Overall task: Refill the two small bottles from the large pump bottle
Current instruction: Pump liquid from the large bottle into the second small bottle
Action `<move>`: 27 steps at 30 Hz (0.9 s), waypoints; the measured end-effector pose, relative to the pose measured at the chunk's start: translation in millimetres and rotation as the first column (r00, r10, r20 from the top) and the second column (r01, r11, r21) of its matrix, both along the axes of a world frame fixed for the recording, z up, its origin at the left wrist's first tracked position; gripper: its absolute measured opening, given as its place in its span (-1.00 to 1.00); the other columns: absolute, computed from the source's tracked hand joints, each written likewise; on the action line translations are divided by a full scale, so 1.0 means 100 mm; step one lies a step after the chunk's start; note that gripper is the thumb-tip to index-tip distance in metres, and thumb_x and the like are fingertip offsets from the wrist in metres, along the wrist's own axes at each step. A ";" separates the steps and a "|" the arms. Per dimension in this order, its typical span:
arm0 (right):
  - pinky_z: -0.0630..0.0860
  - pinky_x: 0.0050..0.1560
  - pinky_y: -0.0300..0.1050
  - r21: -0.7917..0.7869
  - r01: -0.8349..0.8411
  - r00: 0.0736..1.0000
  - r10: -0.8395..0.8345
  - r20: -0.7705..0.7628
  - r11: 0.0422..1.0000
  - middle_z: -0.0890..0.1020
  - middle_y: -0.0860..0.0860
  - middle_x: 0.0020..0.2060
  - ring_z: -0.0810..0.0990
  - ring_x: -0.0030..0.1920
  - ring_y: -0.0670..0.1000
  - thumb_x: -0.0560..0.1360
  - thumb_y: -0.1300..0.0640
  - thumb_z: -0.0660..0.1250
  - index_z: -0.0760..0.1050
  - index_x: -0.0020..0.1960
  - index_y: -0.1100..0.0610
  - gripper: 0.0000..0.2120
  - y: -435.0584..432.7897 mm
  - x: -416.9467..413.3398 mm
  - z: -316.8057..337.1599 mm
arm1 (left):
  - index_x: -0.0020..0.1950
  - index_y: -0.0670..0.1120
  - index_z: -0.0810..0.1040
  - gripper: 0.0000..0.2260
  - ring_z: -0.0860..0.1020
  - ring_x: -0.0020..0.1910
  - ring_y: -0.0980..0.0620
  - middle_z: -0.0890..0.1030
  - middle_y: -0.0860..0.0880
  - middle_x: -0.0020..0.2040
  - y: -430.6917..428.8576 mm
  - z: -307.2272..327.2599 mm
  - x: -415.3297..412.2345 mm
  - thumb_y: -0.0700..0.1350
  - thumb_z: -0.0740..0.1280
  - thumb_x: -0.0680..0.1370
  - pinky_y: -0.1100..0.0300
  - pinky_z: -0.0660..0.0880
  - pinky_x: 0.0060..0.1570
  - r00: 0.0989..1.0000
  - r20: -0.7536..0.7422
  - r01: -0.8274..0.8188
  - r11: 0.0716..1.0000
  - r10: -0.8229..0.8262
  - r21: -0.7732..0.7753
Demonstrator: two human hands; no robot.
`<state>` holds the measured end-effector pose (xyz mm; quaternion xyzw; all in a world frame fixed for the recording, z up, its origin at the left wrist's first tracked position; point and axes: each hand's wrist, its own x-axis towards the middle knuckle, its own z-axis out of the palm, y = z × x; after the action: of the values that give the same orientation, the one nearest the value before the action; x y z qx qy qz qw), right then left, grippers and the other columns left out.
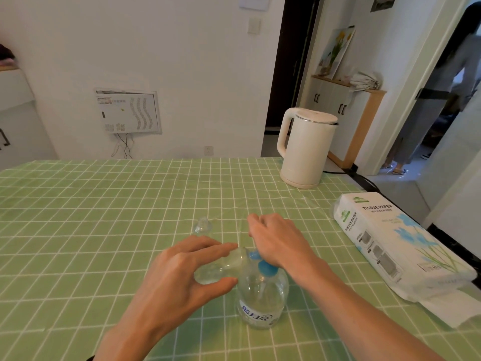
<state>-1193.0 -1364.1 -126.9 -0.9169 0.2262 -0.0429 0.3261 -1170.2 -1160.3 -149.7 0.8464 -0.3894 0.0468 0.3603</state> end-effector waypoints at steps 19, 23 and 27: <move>0.56 -0.05 0.06 -0.014 0.002 1.000 -0.002 -0.030 1.000 0.49 0.05 -0.38 0.38 -0.37 0.06 0.71 -0.07 0.10 0.48 -0.25 0.16 -0.53 0.00 0.01 0.03 | 0.29 0.29 0.65 -0.58 0.60 0.11 0.35 0.63 0.38 0.07 -0.01 -0.02 0.00 0.18 0.56 0.44 0.26 0.57 0.13 1.000 0.002 -0.003 1.000 0.003 -0.018; 0.34 -0.23 -0.01 -0.048 -0.012 1.000 0.012 -0.006 0.999 0.36 -0.01 -0.44 0.30 -0.40 0.03 0.70 -0.06 0.10 0.32 -0.32 0.07 -0.56 0.00 0.02 0.05 | 0.31 0.27 0.65 -0.57 0.60 0.11 0.33 0.64 0.35 0.08 -0.02 0.00 -0.01 0.19 0.54 0.45 0.25 0.57 0.14 1.000 0.006 0.004 1.000 -0.003 -0.011; 0.32 -0.27 -0.02 -0.088 -0.009 0.999 0.012 0.030 0.996 0.40 0.00 -0.44 0.32 -0.41 0.03 0.68 -0.07 0.12 0.33 -0.32 0.08 -0.56 0.02 0.05 0.07 | 0.30 0.25 0.66 -0.58 0.61 0.10 0.34 0.66 0.34 0.07 -0.01 0.01 -0.01 0.17 0.57 0.44 0.28 0.57 0.12 1.000 0.008 -0.003 1.000 0.003 -0.016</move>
<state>-1188.3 -1362.3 -120.1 -0.9307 0.2144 -0.0652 0.2892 -1170.8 -1161.0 -148.8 0.8439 -0.3892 0.0536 0.3654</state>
